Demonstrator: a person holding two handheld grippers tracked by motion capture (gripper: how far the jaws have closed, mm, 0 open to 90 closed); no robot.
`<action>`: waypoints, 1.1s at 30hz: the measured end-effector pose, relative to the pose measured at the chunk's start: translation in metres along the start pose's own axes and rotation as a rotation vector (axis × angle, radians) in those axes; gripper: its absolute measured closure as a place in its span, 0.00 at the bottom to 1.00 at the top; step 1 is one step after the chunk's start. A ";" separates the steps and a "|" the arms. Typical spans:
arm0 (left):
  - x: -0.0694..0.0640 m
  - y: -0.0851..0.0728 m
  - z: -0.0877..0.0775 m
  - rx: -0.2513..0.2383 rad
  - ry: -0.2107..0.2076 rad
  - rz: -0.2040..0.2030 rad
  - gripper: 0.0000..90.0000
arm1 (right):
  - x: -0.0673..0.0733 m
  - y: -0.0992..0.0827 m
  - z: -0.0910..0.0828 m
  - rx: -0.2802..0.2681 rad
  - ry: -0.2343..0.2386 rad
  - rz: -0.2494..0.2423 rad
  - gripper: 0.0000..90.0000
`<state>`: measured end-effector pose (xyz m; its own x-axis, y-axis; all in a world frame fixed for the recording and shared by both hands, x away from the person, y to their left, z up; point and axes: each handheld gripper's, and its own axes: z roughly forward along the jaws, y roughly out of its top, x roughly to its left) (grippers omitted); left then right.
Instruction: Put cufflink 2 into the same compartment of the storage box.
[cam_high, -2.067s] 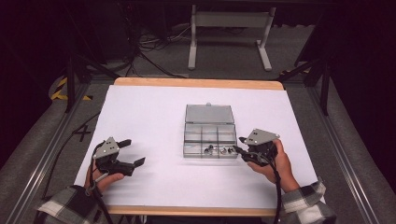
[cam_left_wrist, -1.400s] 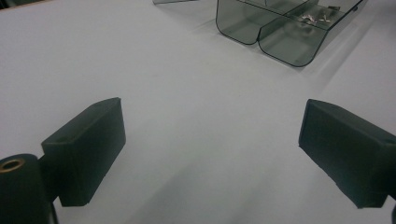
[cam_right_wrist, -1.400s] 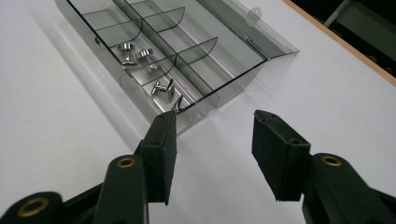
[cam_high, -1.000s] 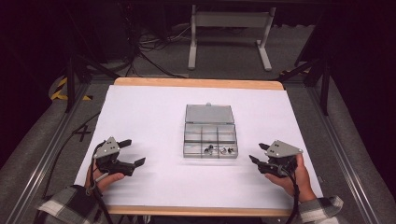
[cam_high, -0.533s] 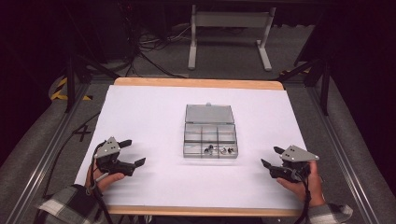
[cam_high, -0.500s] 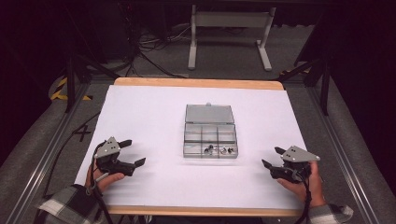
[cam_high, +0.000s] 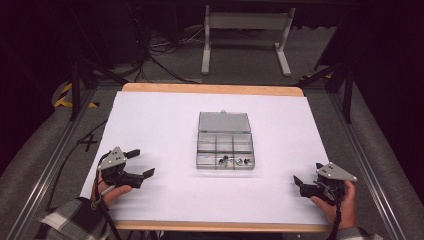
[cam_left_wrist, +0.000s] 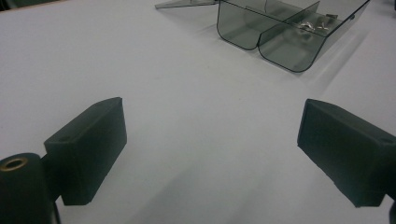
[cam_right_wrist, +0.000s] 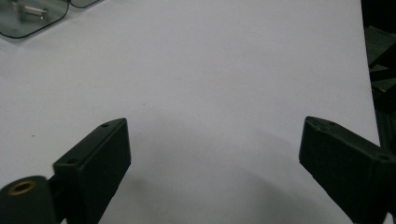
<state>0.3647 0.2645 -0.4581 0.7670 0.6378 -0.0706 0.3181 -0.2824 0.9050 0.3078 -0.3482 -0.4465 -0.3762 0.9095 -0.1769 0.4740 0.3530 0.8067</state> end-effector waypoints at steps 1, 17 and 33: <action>0.000 0.000 0.000 0.001 0.001 0.004 0.10 | 0.000 0.000 0.000 -0.007 -0.014 0.000 0.10; 0.001 -0.001 -0.002 -0.015 -0.014 -0.001 0.10 | -0.007 -0.006 -0.011 -0.123 -0.008 0.075 0.07; 0.000 0.000 0.000 0.003 -0.007 0.008 0.09 | -0.005 -0.008 -0.014 -0.152 -0.018 0.064 0.09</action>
<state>0.3647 0.2648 -0.4576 0.7734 0.6304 -0.0669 0.3140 -0.2893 0.9043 0.2952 -0.3583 -0.4441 -0.3336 0.9335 -0.1313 0.3706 0.2579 0.8923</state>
